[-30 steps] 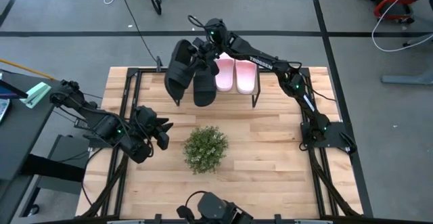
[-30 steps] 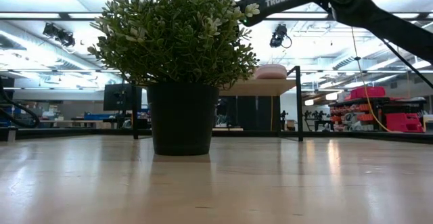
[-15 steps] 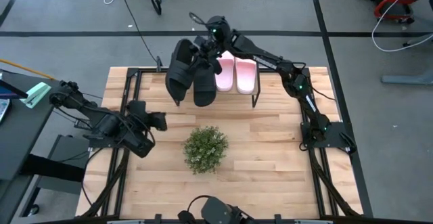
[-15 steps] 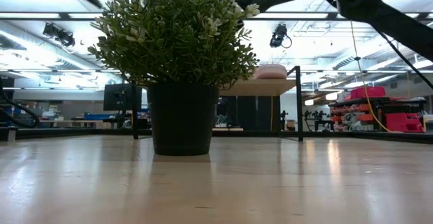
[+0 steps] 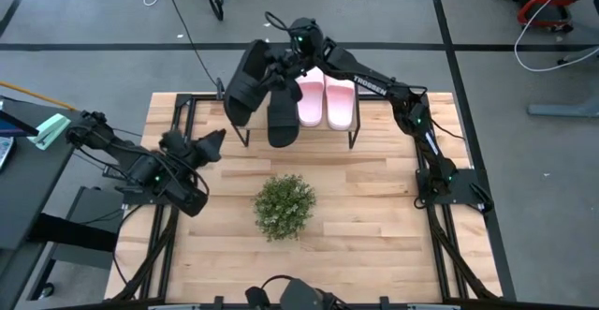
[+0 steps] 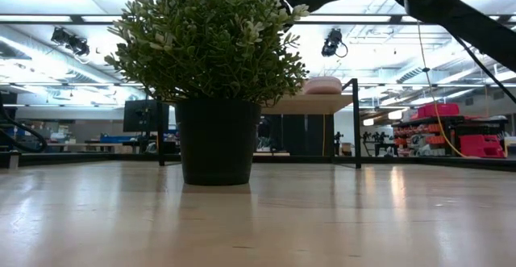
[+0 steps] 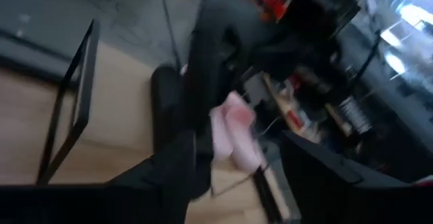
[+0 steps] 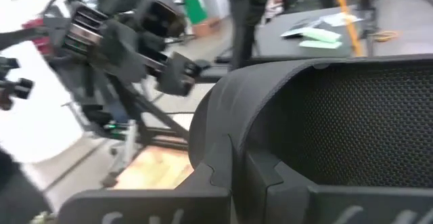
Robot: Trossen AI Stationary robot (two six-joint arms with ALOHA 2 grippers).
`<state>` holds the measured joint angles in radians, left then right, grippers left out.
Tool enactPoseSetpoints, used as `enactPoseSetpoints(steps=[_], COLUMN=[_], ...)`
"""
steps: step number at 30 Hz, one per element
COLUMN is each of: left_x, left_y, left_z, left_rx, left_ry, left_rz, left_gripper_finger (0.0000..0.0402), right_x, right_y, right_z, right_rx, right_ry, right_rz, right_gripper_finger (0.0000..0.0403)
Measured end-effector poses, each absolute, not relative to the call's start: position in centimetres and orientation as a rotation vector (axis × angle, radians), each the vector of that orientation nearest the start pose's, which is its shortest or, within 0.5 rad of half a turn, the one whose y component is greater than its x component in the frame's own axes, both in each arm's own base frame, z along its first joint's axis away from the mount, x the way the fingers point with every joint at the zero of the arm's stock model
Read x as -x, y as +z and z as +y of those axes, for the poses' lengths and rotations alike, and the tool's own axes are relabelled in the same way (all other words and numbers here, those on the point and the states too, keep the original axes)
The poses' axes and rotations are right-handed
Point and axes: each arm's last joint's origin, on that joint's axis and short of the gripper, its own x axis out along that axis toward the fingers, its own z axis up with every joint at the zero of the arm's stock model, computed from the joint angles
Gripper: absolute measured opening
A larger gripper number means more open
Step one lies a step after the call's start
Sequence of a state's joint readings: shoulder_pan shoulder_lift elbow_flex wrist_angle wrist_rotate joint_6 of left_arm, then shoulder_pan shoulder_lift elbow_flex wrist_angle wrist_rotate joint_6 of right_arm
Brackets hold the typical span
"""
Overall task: Pick and place slides into the shelf
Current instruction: Put the black slipper on the shelf
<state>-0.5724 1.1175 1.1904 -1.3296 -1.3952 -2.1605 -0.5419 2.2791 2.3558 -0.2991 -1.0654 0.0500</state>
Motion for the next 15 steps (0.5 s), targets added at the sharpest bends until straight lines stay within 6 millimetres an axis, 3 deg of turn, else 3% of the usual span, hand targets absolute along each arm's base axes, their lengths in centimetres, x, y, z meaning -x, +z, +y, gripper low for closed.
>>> enactPoseSetpoints(steps=[8,15], left_x=[-16.5,-18.9], left_y=[34.6,33.2], left_z=[-6.0,-5.5], left_rx=[0.797,0.727], left_ry=[1.013,1.111], left_rz=[-0.291,-0.276], left_gripper_finger=[0.0283,0.0309], right_x=[-45.4,-46.0], right_y=[36.5,36.5], right_z=[-23.7,-22.5], right_rx=[-0.213,-0.227], right_ry=[0.525,0.556], right_rz=[0.169,0.175], right_gripper_finger=[0.0011,0.0011])
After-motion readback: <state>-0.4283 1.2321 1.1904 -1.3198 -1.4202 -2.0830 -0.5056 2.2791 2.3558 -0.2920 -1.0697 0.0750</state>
